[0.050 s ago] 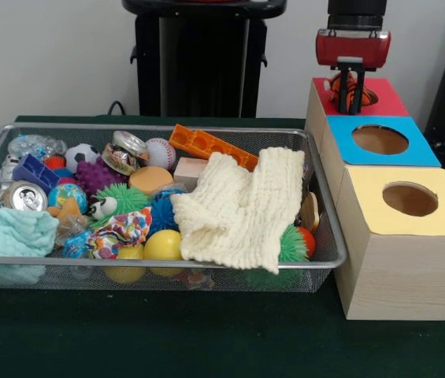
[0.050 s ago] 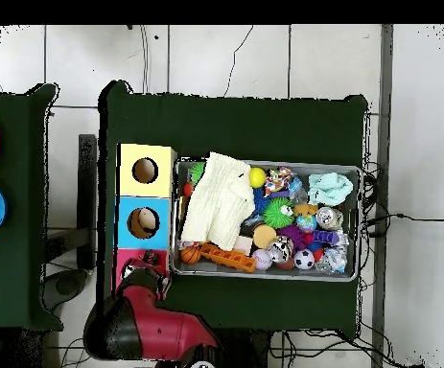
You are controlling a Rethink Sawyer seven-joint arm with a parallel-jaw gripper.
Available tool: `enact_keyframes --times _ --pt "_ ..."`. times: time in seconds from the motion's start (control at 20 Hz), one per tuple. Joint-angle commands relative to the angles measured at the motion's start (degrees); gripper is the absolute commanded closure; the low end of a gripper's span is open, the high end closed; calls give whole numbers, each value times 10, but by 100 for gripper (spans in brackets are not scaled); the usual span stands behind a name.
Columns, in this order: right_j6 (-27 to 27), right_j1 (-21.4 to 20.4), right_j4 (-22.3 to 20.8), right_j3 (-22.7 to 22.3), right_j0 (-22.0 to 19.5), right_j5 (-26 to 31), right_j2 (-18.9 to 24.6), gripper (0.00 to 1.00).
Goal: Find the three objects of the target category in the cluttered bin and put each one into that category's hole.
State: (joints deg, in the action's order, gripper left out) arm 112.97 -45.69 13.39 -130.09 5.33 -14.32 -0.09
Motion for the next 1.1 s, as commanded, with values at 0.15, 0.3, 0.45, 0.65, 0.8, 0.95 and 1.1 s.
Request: enact_keyframes --times 0.15,0.3,0.45,0.65,0.8,0.95,1.1 --pt "130 74 18 40 0 -56 8 100" --pt "148 67 22 16 14 -68 6 100" --pt "152 65 35 4 43 -77 -10 100" --pt "156 66 36 -5 56 -81 -12 100" --pt "156 65 43 -9 69 -82 -19 100" --pt "157 63 48 -15 78 -84 -22 100" --pt "163 63 39 -20 71 -89 -18 100"
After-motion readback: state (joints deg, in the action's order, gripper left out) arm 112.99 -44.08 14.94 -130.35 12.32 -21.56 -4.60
